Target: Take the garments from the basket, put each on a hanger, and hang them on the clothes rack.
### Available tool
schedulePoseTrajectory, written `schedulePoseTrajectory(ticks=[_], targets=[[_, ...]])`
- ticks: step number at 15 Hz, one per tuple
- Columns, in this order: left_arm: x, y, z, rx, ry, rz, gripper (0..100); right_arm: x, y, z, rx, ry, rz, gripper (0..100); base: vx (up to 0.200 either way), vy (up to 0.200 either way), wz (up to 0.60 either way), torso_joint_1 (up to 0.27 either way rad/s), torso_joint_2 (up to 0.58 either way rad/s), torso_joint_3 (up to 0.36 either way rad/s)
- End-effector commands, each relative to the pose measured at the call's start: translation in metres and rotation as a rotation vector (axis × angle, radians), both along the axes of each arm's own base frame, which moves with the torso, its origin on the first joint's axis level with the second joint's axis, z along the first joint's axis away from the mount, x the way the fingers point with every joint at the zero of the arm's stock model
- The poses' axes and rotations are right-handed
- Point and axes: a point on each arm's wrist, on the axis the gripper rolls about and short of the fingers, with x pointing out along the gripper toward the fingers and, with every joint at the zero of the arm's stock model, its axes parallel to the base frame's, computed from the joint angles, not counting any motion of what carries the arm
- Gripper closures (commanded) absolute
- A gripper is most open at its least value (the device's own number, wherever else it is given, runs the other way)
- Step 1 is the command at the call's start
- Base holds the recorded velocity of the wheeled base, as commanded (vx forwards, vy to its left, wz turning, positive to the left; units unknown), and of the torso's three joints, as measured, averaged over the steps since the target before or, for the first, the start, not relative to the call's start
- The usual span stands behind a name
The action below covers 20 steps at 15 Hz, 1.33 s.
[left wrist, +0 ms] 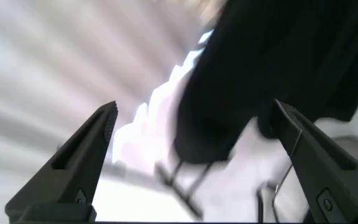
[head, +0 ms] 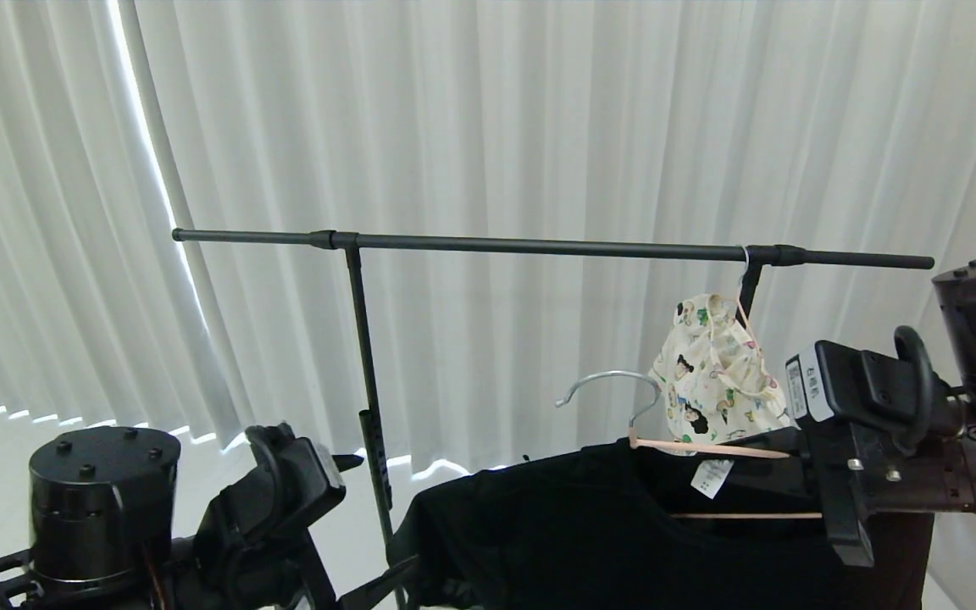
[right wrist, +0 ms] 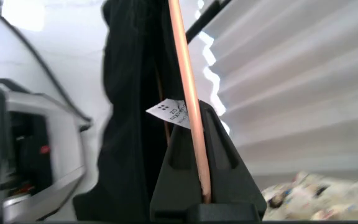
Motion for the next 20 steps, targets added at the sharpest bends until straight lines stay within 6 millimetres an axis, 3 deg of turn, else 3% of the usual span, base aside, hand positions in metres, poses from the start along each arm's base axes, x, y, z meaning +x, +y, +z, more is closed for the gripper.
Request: schedulePoseTrajectory(ticks=[1,4,5,12,14,16,20], targets=[[0.004,0.017,-0.017,0.028,0.081,0.081,0,-0.001,-0.001,0.005,0.019,-0.049,0.022,100,0.000,0.000,0.00,0.000,0.00,0.000],[0.011,0.014,-0.023,0.027,0.116,0.060,0,-0.001,0.001,0.009,0.040,-0.094,0.046,100,0.000,0.000,0.00,0.000,0.00,0.000],[0.015,0.013,-0.023,0.025,0.119,0.057,100,-0.003,0.001,0.011,0.044,-0.098,0.053,100,0.000,0.000,0.00,0.000,0.00,0.000],[0.016,0.014,-0.023,0.024,0.117,0.069,100,-0.008,0.002,0.010,0.045,-0.098,0.065,100,0.000,0.000,0.00,0.000,0.00,0.000],[0.020,0.029,-0.026,0.025,0.135,0.143,100,-0.009,0.000,0.008,0.042,-0.091,0.059,100,0.000,0.000,0.00,0.000,0.00,0.000],[0.023,0.057,-0.032,0.023,0.165,0.288,100,-0.005,-0.005,0.008,0.041,-0.093,0.030,100,0.000,0.000,0.00,0.000,0.00,0.000],[0.018,0.070,-0.024,0.007,0.125,0.353,100,0.000,-0.008,0.008,0.050,-0.097,-0.003,100,0.000,0.000,0.00,0.000,0.00,0.000]])
